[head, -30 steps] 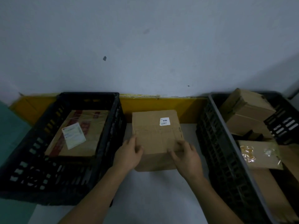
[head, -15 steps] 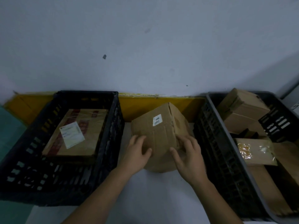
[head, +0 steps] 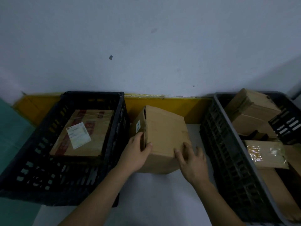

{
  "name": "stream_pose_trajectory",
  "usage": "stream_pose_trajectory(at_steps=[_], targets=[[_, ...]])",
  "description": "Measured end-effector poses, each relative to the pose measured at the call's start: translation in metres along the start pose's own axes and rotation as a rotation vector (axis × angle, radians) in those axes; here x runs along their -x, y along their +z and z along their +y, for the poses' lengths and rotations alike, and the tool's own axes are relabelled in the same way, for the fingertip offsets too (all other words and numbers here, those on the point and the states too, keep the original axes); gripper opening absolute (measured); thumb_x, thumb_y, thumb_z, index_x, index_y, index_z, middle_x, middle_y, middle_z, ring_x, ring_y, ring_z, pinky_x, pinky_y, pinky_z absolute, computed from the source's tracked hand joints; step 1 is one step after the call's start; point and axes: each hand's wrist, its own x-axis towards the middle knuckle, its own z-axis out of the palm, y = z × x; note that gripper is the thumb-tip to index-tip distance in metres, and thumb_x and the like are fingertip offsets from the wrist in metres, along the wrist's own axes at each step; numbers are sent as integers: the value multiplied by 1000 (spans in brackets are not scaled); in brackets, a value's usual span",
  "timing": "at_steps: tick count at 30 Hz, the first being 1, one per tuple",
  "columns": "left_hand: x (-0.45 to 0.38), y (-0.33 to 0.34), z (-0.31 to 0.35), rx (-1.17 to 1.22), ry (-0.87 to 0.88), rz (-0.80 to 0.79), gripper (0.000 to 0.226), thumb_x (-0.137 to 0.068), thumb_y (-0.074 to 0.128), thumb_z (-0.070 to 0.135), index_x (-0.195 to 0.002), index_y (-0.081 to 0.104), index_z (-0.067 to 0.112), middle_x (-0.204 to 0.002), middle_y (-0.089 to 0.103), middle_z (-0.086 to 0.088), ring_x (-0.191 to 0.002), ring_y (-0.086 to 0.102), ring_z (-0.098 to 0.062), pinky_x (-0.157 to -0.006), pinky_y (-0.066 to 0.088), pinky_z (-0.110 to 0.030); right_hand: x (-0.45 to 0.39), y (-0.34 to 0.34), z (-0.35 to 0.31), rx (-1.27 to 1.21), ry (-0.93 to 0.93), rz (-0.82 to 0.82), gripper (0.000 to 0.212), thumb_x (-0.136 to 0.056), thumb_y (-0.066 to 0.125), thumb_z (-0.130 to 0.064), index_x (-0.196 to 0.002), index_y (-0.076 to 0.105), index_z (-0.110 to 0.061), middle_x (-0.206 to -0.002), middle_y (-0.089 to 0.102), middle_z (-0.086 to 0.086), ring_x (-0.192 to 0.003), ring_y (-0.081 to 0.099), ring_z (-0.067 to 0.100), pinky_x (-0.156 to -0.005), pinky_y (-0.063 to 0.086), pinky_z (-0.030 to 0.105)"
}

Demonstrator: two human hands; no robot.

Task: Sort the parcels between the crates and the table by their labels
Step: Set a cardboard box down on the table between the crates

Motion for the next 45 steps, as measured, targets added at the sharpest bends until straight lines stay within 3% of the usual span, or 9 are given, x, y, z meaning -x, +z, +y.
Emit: stream_pose_trajectory(at_steps=[5, 9, 17, 24, 27, 31, 35, 39, 45], targets=[[7, -1, -11, 61, 69, -26, 73, -110, 54, 38, -167, 10, 47, -165, 38, 6, -141, 47, -14, -115, 45, -38, 2, 3, -5, -90, -32, -17, 79, -95, 40, -86, -159, 35, -41, -170, 27, 6, -136, 55, 34, -104, 57, 50], [12, 12, -16, -141, 95, -75, 65, -112, 49, 33, -169, 17, 33, -169, 31, -4, -143, 45, -21, -104, 37, -23, 9, 16, 2, 4, -92, 73, 78, -92, 42, -88, -153, 38, -40, -157, 32, 8, -126, 56, 36, -94, 60, 51], [4, 29, -28, -341, 75, -21, 66, -110, 39, 53, -169, 19, 31, -177, 4, 0, -156, 27, -31, -124, 36, -46, 9, 15, 1, -93, -84, 27, 68, -94, 53, -80, -149, 35, -44, -145, 41, 8, -115, 61, 33, -86, 62, 49], [9, 29, -17, -331, 43, -52, 74, -110, 42, 56, -171, 12, 28, -179, -9, -1, -157, 31, -30, -121, 39, -40, 12, 6, -3, -99, -91, 30, 72, -94, 56, -78, -152, 38, -40, -149, 44, 6, -114, 64, 27, -86, 60, 39], [10, 29, -12, -251, 33, -60, 73, -109, 49, 49, -171, 16, 27, -179, -5, 2, -156, 33, -26, -117, 39, -34, 18, -7, -5, -68, -95, 101, 76, -93, 59, -77, -156, 40, -38, -152, 47, 8, -117, 64, 27, -85, 58, 35], [11, 34, -12, -159, 76, -72, 65, -109, 52, 42, -166, 26, 26, -174, 17, 1, -142, 45, -20, -105, 45, -29, 28, -26, -15, 27, -119, 274, 92, -90, 61, -78, -163, 36, -28, -155, 48, 9, -132, 54, 35, -99, 57, 53], [6, 32, -20, -166, 52, -132, 63, -109, 51, 43, -166, 29, 27, -169, 32, -2, -144, 45, -21, -114, 43, -34, 35, -36, -28, -4, -231, 396, 77, -95, 64, -68, -151, 54, -16, -144, 59, 8, -128, 54, 30, -101, 54, 49], [1, 25, -4, -136, 70, -50, 66, -107, 47, 59, -161, 41, 22, -166, 36, -1, -145, 43, -22, -118, 38, -35, 34, -29, -27, -208, -356, 315, 56, -110, 37, -61, -137, 69, -22, -136, 62, -8, -125, 52, 14, -104, 50, 49], [7, 20, 27, -28, 7, -125, 112, -78, 36, 101, -167, 20, 35, -172, 24, 3, -153, 37, -28, -119, 40, -52, 28, -11, -19, -173, -360, 269, 50, -109, 41, -61, -137, 70, -30, -138, 59, -7, -127, 53, 16, -100, 52, 47]])
